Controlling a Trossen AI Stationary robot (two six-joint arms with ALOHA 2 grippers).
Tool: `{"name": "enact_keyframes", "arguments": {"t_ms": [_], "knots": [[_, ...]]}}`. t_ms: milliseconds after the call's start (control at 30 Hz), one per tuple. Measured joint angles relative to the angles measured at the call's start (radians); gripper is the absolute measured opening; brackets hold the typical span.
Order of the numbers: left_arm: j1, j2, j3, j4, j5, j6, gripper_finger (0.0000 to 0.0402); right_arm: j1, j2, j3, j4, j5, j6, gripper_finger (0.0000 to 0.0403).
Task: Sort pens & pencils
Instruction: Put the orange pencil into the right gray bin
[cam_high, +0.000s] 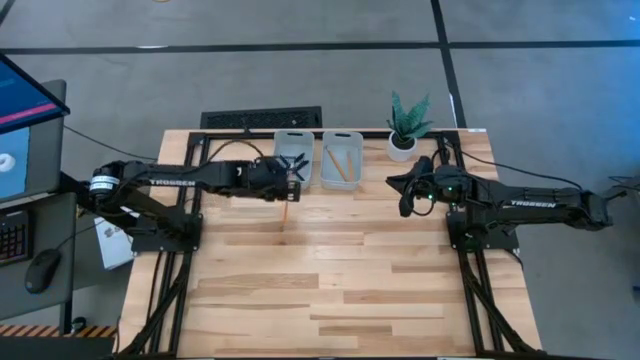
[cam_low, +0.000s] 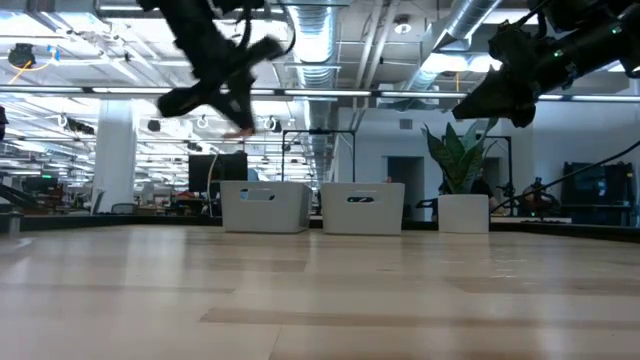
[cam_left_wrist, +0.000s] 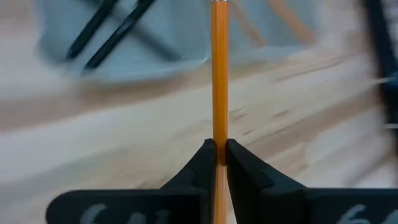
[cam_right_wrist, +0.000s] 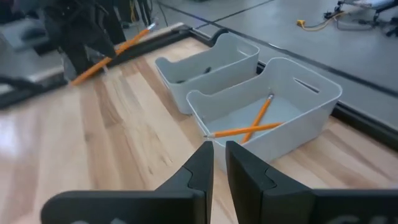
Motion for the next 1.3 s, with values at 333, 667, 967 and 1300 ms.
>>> {"name": "enact_keyframes", "arguments": {"t_ms": [333,667,967,1300], "knots": [[0.088,0.000,0.053,0.307,0.125,0.322,0.0015,0.000,0.000,0.000,0.149,-0.136,0.232,0.0066],[0.174,0.018,0.053,0.488,0.240,0.502,0.0015,0.000,0.000,0.000,0.378,-0.228,0.361,0.0098],[0.219,0.102,0.053,0.697,0.393,0.555,0.0015,0.000,0.075,0.000,0.495,-0.221,0.434,0.0187],[0.247,0.172,0.052,0.834,0.524,0.555,0.0015,0.015,0.283,0.000,0.751,-0.207,0.434,0.0230]]}}
